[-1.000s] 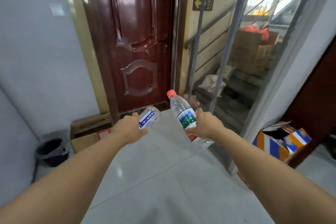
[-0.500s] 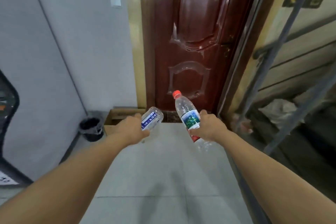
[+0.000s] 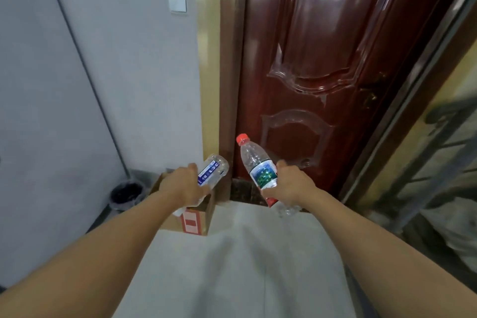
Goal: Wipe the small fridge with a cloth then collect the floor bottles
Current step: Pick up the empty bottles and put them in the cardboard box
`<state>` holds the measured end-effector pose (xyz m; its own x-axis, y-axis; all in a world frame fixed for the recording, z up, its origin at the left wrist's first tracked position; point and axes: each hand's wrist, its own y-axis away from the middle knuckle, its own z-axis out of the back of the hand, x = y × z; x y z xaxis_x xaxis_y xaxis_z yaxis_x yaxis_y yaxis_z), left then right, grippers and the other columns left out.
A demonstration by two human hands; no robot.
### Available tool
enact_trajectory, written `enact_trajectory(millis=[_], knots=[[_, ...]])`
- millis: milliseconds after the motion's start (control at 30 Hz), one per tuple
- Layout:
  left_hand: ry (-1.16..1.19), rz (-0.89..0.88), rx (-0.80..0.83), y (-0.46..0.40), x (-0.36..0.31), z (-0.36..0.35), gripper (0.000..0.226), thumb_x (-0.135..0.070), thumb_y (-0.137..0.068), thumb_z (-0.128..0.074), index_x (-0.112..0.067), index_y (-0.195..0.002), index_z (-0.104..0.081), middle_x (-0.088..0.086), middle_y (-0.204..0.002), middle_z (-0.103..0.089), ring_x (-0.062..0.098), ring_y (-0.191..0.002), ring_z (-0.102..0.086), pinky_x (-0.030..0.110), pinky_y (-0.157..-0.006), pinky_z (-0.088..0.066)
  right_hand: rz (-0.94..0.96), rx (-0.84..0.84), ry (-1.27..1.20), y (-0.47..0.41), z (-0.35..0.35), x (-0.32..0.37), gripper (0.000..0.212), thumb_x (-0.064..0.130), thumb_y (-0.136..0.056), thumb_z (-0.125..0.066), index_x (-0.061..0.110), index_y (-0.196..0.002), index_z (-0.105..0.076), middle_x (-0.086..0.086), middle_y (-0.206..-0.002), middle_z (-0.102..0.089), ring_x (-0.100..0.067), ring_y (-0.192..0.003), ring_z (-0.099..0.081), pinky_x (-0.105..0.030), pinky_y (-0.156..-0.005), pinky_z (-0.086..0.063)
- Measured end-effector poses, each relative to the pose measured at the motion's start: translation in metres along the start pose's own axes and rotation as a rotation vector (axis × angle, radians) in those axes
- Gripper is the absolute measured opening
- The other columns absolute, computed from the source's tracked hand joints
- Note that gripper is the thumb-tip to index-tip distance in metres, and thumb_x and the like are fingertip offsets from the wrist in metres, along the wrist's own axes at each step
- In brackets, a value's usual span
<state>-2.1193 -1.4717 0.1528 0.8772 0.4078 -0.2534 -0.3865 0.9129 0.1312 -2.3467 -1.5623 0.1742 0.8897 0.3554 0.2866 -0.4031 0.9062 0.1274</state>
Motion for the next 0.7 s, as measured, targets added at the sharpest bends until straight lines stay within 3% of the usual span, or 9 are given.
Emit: enact_trajectory(millis=[233,400,567,700], knots=[[0.001,0.193,-0.062,-0.103,-0.001,0.001,0.050,-0.050,-0.081,-0.059,-0.016,-0.114,-0.043,0.006,-0.107,-0.062,0.020,-0.078,-0.057,0.028,-0.057,-0.046,0.189,0.062,0.029,-0.151,0.010,0.002,0.061,0.049,-0.070,-0.072,0.013,-0.109,-0.043,-0.010,-0.116,-0.059,-0.031,-0.105,-0.059,-0.035,-0.081,-0.047],[0.137,0.415,-0.125,-0.164,0.001,-0.011,0.054,-0.059,-0.079,-0.053,-0.016,-0.112,-0.047,0.006,-0.101,-0.063,0.022,-0.082,-0.060,0.036,-0.073,-0.055,0.341,0.144,0.065,-0.263,0.010,0.013,0.058,0.050,-0.069,-0.072,0.018,-0.106,-0.042,-0.007,-0.113,-0.061,-0.030,-0.103,-0.061,-0.031,-0.077,-0.047],[0.191,0.592,-0.134,-0.202,0.005,-0.025,0.058,-0.057,-0.082,-0.053,-0.010,-0.115,-0.047,0.009,-0.106,-0.063,0.020,-0.076,-0.053,0.031,-0.065,-0.046,0.479,0.266,0.099,-0.346,0.000,0.034,0.065,0.047,-0.070,-0.073,0.015,-0.118,-0.044,-0.007,-0.116,-0.059,-0.028,-0.103,-0.061,-0.031,-0.079,-0.048],[0.282,0.721,-0.113,-0.229,0.022,-0.035,0.053,-0.050,-0.082,-0.059,-0.010,-0.115,-0.046,0.010,-0.106,-0.063,0.024,-0.087,-0.061,0.038,-0.077,-0.055,0.558,0.369,0.094,-0.395,-0.020,0.065,0.066,0.043,-0.071,-0.073,0.013,-0.122,-0.043,-0.009,-0.119,-0.057,-0.029,-0.106,-0.059,-0.035,-0.086,-0.051]])
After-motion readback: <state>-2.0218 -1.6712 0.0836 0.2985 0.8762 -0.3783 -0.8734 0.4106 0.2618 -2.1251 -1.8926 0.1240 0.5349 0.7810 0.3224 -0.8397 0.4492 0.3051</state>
